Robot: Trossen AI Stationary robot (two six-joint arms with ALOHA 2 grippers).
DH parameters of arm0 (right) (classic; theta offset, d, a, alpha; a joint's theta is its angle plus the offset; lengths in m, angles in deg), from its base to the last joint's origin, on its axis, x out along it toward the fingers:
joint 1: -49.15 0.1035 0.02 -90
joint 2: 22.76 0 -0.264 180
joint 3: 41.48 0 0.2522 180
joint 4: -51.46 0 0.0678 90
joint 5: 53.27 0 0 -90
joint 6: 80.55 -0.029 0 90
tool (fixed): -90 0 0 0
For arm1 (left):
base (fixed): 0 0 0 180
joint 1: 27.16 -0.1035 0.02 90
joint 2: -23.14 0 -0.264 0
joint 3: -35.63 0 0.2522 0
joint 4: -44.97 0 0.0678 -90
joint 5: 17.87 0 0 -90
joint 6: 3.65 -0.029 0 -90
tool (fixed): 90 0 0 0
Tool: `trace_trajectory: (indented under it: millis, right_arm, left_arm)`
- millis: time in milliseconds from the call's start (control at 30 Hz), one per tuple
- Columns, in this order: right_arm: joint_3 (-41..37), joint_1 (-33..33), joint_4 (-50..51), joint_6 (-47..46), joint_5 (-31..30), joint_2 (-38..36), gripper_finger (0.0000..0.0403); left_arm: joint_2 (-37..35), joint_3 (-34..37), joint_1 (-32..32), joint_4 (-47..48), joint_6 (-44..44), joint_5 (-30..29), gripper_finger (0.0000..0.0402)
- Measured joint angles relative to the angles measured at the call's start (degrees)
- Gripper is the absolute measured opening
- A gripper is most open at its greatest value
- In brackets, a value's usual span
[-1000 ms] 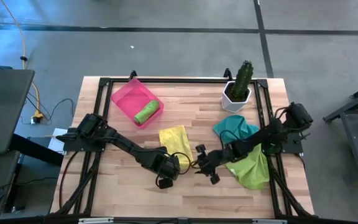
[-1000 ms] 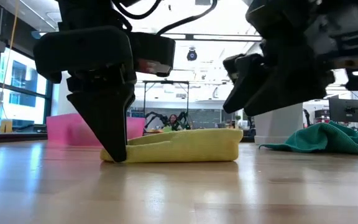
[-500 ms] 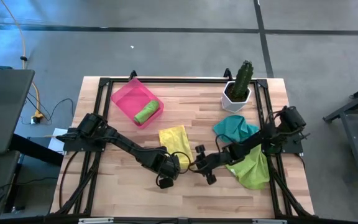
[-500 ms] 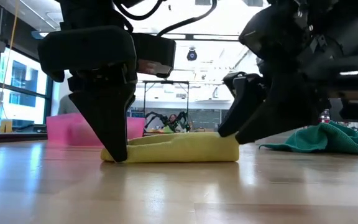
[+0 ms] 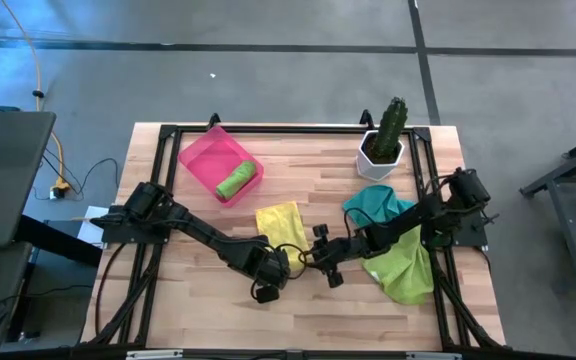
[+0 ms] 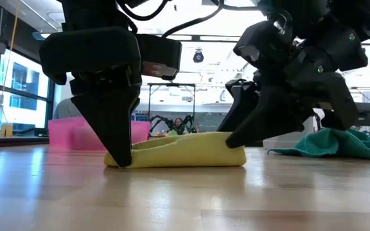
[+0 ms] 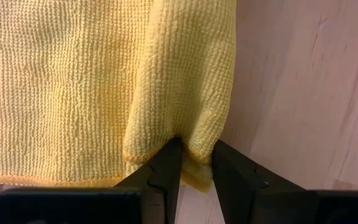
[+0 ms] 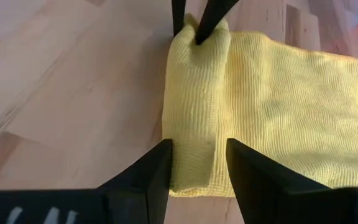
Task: Roll microfiber towels into tight, uniform cylinder then place into a basket
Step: Roll the yellow microfiber cloth
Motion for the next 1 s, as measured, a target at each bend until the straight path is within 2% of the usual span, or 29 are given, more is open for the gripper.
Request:
trace_trajectory:
  millis: [333, 533, 767, 1000]
  right_arm:
    - [0.03, 3.65, 0.69, -3.71, 0.44, -4.01, 0.0144]
    - [0.09, 6.25, 1.54, -5.20, -1.01, -2.27, 0.0144]
    - [0.09, 4.65, 0.99, -6.30, -7.09, 0.94, 0.0144]
    - [0.09, 3.27, 0.78, -6.25, -7.58, 1.38, 0.0144]
  left_arm:
    - [0.00, 0.00, 0.00, 0.02, -0.31, -0.02, 0.0079]
    - [0.00, 0.02, -0.04, 0.00, -0.42, -0.07, 0.0079]
    - [0.00, 0.01, -0.02, 0.00, -0.36, -0.08, 0.0079]
    - [0.00, 0.02, -0.02, 0.00, -0.09, -0.09, 0.0079]
